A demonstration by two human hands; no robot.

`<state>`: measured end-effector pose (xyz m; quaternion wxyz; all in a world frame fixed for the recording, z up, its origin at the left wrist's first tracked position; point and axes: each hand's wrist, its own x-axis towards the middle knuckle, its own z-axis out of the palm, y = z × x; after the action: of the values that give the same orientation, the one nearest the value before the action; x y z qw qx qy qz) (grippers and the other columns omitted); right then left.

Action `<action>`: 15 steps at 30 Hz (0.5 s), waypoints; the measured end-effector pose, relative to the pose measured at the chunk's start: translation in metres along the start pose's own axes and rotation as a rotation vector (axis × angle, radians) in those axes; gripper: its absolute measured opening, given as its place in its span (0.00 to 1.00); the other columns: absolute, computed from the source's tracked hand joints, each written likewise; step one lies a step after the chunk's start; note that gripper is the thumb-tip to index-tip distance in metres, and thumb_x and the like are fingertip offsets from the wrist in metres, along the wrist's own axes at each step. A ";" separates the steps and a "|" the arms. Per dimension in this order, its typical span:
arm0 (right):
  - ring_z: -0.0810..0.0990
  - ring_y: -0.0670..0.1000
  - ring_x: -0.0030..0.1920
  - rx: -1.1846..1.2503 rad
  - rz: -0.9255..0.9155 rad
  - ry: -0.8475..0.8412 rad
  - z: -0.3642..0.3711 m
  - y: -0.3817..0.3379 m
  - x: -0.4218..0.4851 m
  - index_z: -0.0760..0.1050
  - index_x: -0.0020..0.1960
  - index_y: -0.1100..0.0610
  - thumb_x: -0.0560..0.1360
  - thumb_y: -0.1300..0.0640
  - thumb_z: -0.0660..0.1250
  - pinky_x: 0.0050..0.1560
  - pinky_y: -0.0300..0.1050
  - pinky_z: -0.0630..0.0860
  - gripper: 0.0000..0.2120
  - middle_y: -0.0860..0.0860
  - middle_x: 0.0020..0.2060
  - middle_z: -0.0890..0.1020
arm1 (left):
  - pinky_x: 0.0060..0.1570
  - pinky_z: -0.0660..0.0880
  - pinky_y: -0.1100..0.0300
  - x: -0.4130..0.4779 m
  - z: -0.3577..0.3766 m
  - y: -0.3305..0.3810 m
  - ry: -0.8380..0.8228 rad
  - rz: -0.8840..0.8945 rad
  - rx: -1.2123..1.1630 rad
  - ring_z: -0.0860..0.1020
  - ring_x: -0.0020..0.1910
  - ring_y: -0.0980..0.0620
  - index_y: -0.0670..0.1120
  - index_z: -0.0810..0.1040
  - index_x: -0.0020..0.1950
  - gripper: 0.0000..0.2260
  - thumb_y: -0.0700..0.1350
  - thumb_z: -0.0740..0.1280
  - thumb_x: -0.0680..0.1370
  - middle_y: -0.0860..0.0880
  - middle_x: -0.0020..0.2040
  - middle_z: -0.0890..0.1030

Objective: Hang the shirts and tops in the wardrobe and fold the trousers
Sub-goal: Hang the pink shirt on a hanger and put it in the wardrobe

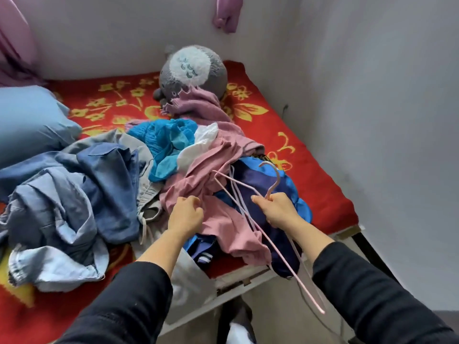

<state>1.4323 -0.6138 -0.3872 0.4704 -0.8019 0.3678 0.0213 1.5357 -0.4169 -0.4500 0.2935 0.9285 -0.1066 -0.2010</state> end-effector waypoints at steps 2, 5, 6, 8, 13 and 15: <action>0.66 0.52 0.24 0.058 0.051 0.038 -0.001 -0.010 0.039 0.61 0.26 0.54 0.75 0.50 0.67 0.28 0.43 0.64 0.23 0.50 0.20 0.66 | 0.64 0.68 0.52 0.035 0.001 0.010 0.016 -0.028 -0.014 0.72 0.64 0.42 0.44 0.69 0.69 0.21 0.42 0.60 0.75 0.40 0.67 0.70; 0.64 0.51 0.24 0.151 0.108 0.043 -0.002 -0.031 0.099 0.62 0.30 0.53 0.75 0.51 0.65 0.23 0.40 0.60 0.19 0.50 0.22 0.65 | 0.65 0.67 0.49 0.084 0.004 0.023 0.044 -0.098 -0.039 0.70 0.65 0.40 0.44 0.65 0.72 0.25 0.42 0.60 0.75 0.39 0.68 0.69; 0.64 0.51 0.25 0.145 0.114 0.033 -0.002 -0.037 0.120 0.62 0.30 0.53 0.75 0.51 0.65 0.24 0.41 0.60 0.19 0.49 0.22 0.64 | 0.64 0.67 0.49 0.100 0.005 0.028 0.040 -0.139 -0.037 0.69 0.66 0.39 0.44 0.63 0.73 0.25 0.42 0.60 0.76 0.38 0.69 0.67; 0.63 0.52 0.26 0.116 0.113 0.009 0.000 -0.044 0.158 0.61 0.29 0.53 0.74 0.52 0.64 0.27 0.43 0.60 0.19 0.49 0.22 0.63 | 0.64 0.65 0.48 0.129 0.010 0.034 0.021 -0.202 -0.027 0.67 0.67 0.39 0.43 0.61 0.74 0.25 0.43 0.59 0.77 0.39 0.71 0.65; 0.57 0.48 0.23 0.254 0.200 -0.102 0.019 -0.044 0.239 0.61 0.35 0.51 0.74 0.57 0.65 0.23 0.37 0.55 0.15 0.50 0.26 0.59 | 0.68 0.62 0.48 0.210 0.014 0.037 0.032 -0.184 0.013 0.64 0.69 0.41 0.42 0.61 0.74 0.24 0.42 0.57 0.78 0.42 0.73 0.64; 0.57 0.47 0.22 0.305 0.249 -0.136 0.030 -0.039 0.257 0.61 0.35 0.51 0.75 0.59 0.65 0.23 0.37 0.54 0.15 0.49 0.26 0.59 | 0.68 0.63 0.48 0.234 0.017 0.032 0.018 -0.200 0.034 0.64 0.70 0.41 0.42 0.61 0.74 0.23 0.42 0.56 0.79 0.41 0.73 0.65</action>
<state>1.6530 -0.7264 -0.4726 0.6040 -0.6662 0.4305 0.0776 1.7352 -0.5254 -0.5164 0.2570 0.9412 -0.0140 -0.2190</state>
